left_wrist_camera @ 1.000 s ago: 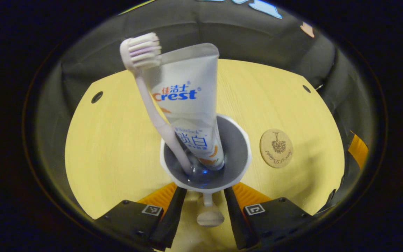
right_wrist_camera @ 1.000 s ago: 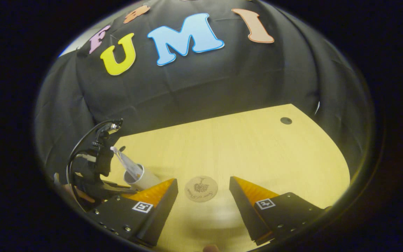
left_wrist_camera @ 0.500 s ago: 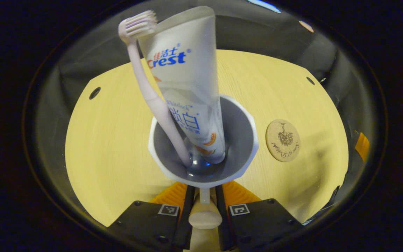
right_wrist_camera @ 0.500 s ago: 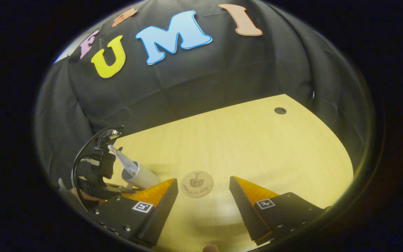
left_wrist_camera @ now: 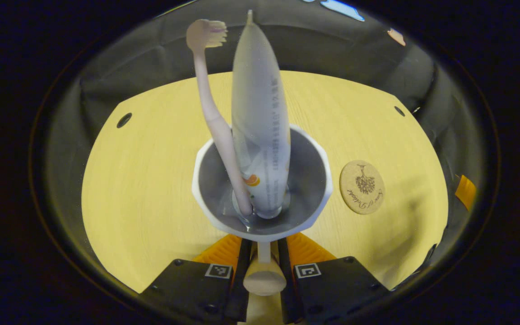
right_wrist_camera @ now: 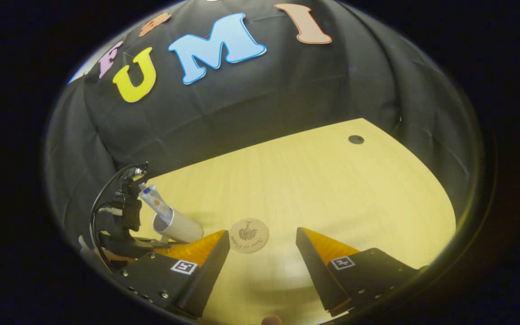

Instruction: Put the toothbrush and toothpaste on the desktop into the cup, then pick up the cup and place it on the coaster on the desktop.

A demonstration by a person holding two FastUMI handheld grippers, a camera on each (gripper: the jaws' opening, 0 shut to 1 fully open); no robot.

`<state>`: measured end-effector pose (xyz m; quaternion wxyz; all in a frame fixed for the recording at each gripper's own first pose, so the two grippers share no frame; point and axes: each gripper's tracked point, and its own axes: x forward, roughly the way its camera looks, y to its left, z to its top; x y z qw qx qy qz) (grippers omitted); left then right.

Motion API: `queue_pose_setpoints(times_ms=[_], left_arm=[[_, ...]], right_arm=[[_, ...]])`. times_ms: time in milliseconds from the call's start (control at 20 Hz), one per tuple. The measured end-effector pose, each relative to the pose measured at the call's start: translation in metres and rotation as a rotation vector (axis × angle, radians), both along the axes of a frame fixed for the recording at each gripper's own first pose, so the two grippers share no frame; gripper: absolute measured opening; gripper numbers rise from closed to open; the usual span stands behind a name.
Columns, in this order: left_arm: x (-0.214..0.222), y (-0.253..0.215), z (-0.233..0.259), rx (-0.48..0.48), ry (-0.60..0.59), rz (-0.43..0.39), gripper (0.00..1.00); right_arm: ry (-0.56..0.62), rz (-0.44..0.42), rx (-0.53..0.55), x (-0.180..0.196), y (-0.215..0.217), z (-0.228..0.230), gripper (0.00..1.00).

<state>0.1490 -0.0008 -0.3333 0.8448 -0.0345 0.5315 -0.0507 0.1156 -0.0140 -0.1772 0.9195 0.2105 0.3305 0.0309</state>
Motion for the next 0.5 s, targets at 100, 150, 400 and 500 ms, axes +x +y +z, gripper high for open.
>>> queue_pose_setpoints(times_ms=[100,150,400,500], left_arm=[[-0.001,-0.007,0.001,-0.024,-0.004,-0.001,0.36],[-0.001,-0.009,0.002,-0.021,-0.005,-0.006,0.36],[0.005,-0.027,0.014,-0.001,-0.041,-0.065,0.36],[0.004,-0.043,0.018,-0.006,-0.049,-0.100,0.36]], right_arm=[[0.004,0.000,0.001,-0.001,0.000,0.000,0.91],[0.004,-0.001,0.000,0.000,0.000,0.000,0.91],[0.001,-0.006,0.006,0.001,0.000,0.002,0.91],[-0.001,-0.009,0.008,0.000,0.000,0.002,0.91]])
